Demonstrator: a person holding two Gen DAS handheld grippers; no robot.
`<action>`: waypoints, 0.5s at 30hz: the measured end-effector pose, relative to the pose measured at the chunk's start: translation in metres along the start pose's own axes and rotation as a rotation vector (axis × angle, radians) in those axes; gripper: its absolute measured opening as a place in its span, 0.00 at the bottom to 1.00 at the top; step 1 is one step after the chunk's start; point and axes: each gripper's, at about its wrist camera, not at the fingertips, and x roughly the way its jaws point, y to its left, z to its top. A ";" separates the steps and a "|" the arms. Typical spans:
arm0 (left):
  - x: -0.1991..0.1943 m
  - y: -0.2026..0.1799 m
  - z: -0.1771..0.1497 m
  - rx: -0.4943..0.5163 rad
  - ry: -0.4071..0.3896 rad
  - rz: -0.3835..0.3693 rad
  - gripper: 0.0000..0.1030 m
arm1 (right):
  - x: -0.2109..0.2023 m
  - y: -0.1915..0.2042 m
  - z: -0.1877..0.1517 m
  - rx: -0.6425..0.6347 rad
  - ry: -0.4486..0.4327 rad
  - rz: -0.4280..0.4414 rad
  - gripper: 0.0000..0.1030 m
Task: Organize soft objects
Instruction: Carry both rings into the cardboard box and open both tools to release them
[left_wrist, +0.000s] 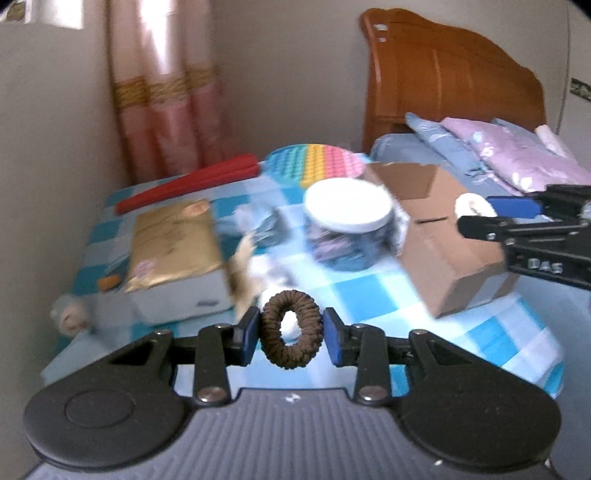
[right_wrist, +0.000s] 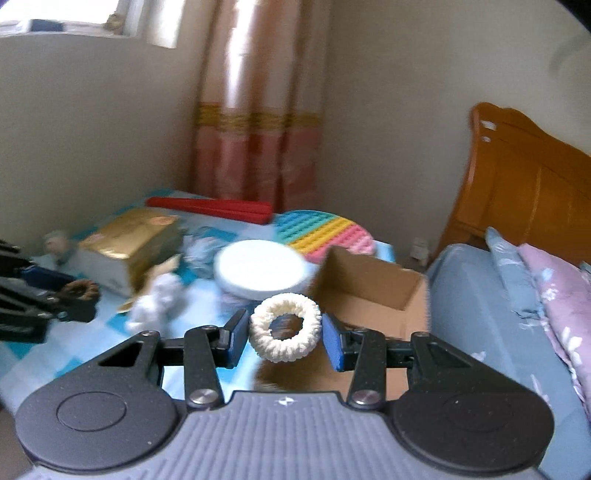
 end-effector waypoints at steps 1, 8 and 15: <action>0.002 -0.005 0.005 0.004 -0.002 -0.012 0.34 | 0.004 -0.006 0.000 0.004 0.005 -0.009 0.47; 0.023 -0.047 0.045 0.092 -0.018 -0.095 0.34 | 0.015 -0.028 -0.013 0.039 0.024 0.007 0.82; 0.051 -0.091 0.084 0.192 -0.008 -0.192 0.34 | 0.006 -0.038 -0.027 0.112 0.025 0.051 0.99</action>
